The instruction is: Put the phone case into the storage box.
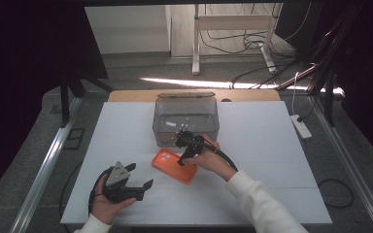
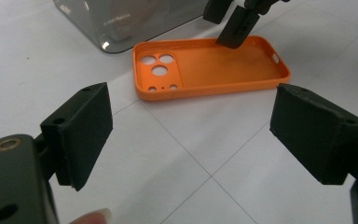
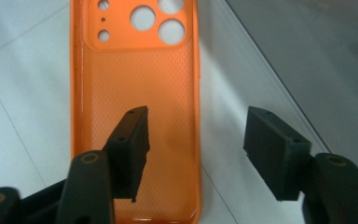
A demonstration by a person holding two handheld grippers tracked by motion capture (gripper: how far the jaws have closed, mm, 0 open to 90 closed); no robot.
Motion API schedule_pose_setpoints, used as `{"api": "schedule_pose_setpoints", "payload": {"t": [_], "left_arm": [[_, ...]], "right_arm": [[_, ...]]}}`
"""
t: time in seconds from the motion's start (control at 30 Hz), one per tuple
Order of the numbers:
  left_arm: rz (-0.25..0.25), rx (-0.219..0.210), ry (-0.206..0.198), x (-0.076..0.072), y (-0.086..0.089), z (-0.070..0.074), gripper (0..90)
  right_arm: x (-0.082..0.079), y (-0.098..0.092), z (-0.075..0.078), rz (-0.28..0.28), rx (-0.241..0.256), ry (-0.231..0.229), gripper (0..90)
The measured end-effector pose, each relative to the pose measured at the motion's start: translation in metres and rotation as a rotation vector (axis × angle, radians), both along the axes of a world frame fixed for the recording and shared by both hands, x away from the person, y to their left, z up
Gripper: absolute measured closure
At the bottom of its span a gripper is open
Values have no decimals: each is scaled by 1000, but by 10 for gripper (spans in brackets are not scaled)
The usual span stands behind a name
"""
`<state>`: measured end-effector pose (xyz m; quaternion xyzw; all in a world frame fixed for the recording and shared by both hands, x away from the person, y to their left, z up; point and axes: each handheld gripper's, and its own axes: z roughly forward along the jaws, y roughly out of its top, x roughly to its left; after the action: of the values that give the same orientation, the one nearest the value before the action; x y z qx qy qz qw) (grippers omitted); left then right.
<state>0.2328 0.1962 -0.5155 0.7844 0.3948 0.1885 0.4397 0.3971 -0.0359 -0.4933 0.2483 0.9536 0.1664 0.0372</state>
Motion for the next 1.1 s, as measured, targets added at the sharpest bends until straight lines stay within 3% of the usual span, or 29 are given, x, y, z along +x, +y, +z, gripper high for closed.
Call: {"api": "schedule_pose_setpoints", "payload": {"t": [0.53,1.1], "left_arm": [[-1,1,-1,0,0,0,137],[0,-1,-1,0,1,0,138]], "right_arm": [[4,-1,-5,24,-25,13,673],[2,0,-7,45,-54,4,846]]}}
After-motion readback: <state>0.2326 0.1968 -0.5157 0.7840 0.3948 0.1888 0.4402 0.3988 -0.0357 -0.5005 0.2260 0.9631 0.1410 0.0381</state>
